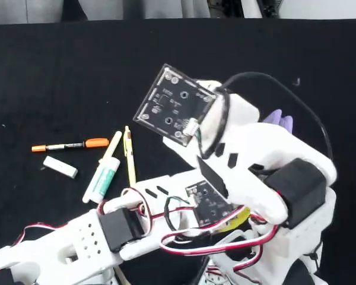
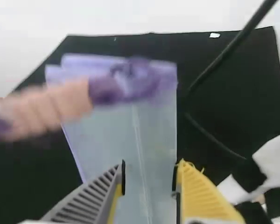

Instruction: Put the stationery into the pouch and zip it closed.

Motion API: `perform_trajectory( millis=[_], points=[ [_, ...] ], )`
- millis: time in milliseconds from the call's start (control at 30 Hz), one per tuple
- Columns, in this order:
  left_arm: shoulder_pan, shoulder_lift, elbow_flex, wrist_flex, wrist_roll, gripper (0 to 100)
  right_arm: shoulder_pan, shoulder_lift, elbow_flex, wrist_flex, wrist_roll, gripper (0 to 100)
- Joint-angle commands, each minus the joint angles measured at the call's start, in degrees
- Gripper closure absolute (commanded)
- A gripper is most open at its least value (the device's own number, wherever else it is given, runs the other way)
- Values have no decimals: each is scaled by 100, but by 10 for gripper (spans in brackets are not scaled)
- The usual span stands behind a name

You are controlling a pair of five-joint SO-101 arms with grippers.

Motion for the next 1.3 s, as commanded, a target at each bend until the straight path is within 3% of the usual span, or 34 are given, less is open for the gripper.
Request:
perform_trajectory(
  millis=[0,167,333,600,767,967,1267],
  points=[
    [-303,-149,523,-879,501,808,-97,163,-593,-9,-53,987],
    [-365,-141,1033,-1925,510,809,-97,576,-1147,26,-53,987],
    [-215,-149,936,-1952,519,809,-97,1121,-1684,26,-53,987],
    [-1499,-158,1015,-1925,448,805,-492,1596,-2466,510,-44,987],
    [-1552,-360,822,-844,-97,809,-527,1868,-2721,484,-35,987],
    [-1560,-1574,734,202,1081,805,-536,2202,-2730,281,-53,987],
    [-1745,-3543,1376,1934,1125,804,-545,2237,-3046,431,-53,987]
  ],
)
